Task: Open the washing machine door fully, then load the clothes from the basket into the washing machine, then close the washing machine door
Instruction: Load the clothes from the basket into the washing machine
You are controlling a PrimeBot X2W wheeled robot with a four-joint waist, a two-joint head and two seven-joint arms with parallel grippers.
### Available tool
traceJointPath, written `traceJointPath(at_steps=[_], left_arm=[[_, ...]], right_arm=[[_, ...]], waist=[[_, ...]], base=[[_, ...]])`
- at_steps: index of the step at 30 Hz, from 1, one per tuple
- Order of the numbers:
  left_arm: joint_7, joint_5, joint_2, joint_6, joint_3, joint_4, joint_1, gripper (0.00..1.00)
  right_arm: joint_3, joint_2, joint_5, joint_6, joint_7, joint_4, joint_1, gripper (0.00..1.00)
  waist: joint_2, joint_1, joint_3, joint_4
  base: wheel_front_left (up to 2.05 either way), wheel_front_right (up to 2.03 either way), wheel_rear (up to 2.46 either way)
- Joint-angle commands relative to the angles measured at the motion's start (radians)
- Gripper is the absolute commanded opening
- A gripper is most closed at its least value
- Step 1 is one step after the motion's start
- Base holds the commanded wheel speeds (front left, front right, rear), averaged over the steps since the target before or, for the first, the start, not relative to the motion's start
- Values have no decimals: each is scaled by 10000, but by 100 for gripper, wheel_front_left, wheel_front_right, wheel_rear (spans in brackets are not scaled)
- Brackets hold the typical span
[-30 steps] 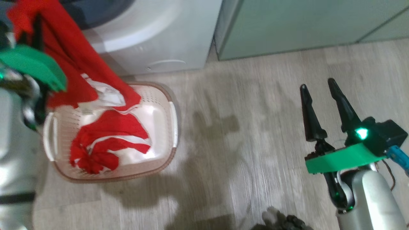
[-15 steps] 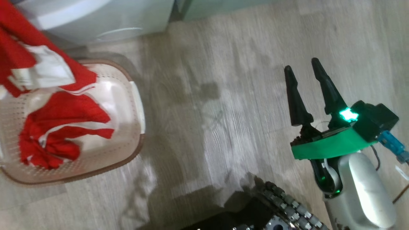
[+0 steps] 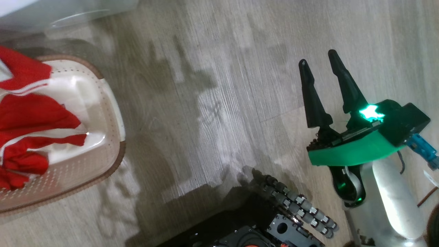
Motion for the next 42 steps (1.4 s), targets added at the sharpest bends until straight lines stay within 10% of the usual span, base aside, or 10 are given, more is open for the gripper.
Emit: traceJointPath(at_steps=[1, 12, 26, 27, 28, 42], left_arm=[[-186, 72, 600, 103, 269, -480, -505, 0], [-3652, 655, 870, 367, 394, -332, -1249, 0], [-4305, 340, 630, -324, 67, 2555, -1689, 0], [-4487, 302, 582, -335, 82, 2688, -1686, 35], [-4646, 274, 518, -357, 70, 2821, -1657, 100], [-6849, -7, -792, 146, 161, 2094, 1237, 100]], right_arm=[[198, -8, 111, 0, -92, -326, 59, 100], [257, -8, 314, 0, -92, -583, -78, 100], [184, -8, 141, 0, -93, -560, -195, 100], [172, -8, 134, 0, -93, -536, -185, 100], [151, -8, 122, 0, -93, -512, -170, 100], [-381, -8, -454, 0, -93, -380, 322, 100]], waist=[[0, -1, 104, -107], [0, -1, 569, -372], [0, -1, 495, -125], [0, -1, 442, -106], [0, -1, 378, -73], [0, -1, -995, 846]], base=[[0, 0, 0], [0, 0, 0], [0, 0, 0], [0, 0, 0], [0, 0, 0], [0, 0, 0]])
